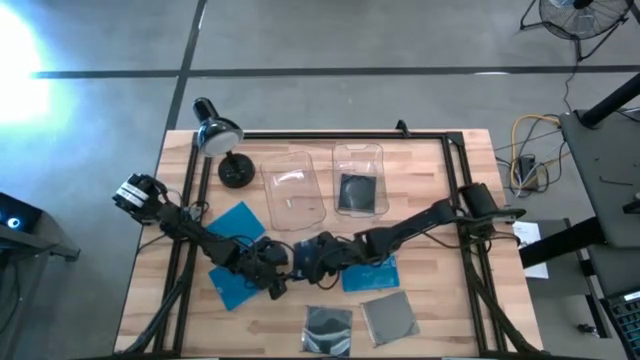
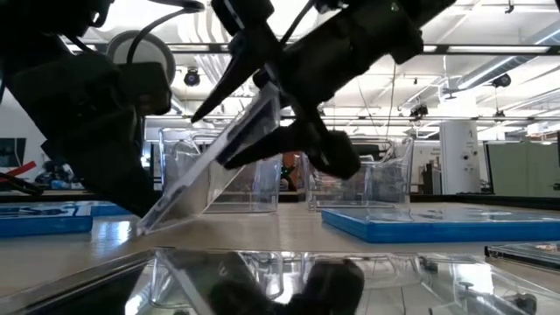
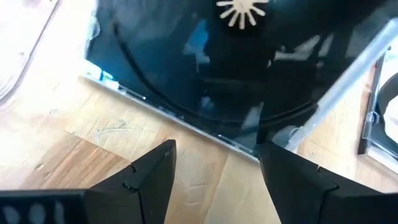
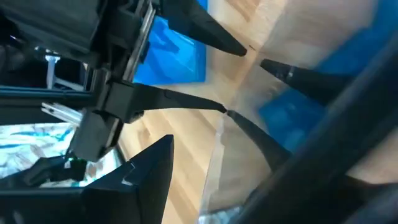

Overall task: Pick & place jewel cases by type
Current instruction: Put the top black CD case into the right transparent bin

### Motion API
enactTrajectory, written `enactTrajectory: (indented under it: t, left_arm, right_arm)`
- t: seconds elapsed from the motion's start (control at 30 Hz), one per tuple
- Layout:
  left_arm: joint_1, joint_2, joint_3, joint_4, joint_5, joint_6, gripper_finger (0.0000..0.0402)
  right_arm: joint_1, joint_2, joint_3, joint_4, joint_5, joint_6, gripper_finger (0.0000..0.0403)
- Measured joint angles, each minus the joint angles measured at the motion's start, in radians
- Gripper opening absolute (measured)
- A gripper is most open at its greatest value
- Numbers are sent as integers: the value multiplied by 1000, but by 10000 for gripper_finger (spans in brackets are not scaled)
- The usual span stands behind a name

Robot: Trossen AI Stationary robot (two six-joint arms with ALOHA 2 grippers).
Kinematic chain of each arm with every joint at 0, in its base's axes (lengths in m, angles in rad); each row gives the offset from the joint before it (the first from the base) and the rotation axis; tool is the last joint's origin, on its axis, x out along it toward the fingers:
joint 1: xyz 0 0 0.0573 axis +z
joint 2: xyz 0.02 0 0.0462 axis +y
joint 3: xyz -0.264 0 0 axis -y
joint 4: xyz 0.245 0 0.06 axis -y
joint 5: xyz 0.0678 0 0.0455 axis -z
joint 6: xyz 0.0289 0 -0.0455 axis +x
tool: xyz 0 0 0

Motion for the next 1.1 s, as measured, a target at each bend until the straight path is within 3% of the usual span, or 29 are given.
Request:
enactTrajectory:
  t: [0.17,0.3,0.43,0.63,0.77,0.83,1.0,1.03,1.1]
  left_arm:
    - [-3,0,-2,-4,0,-1,213]
    - [-6,-1,-2,-10,6,-2,213]
    - [-5,-4,2,-2,100,4,213]
    - [-28,-13,2,1,193,-9,213]
    - [-29,-15,9,-5,207,-41,213]
    - [-30,-15,13,-7,209,-45,213]
    - [-29,-15,20,-7,203,-66,213]
    - [-28,-15,22,-7,201,-73,213]
    - [-24,-15,26,-6,197,-93,213]
  right_arm:
    - [-7,-28,0,-96,-2,33,175]
    - [-7,-34,0,-105,-20,35,102]
    - [-6,-47,-1,-155,-62,42,23]
    - [0,-175,-2,-384,-93,-10,18]
    - [1,-361,-3,-568,-87,-55,18]
    - [-9,-486,-2,-644,-17,-66,18]
    - [-87,-743,-21,-894,295,-41,18]
    - [-126,-772,-39,-916,303,-58,18]
    - [-227,-800,-98,-882,222,-119,18]
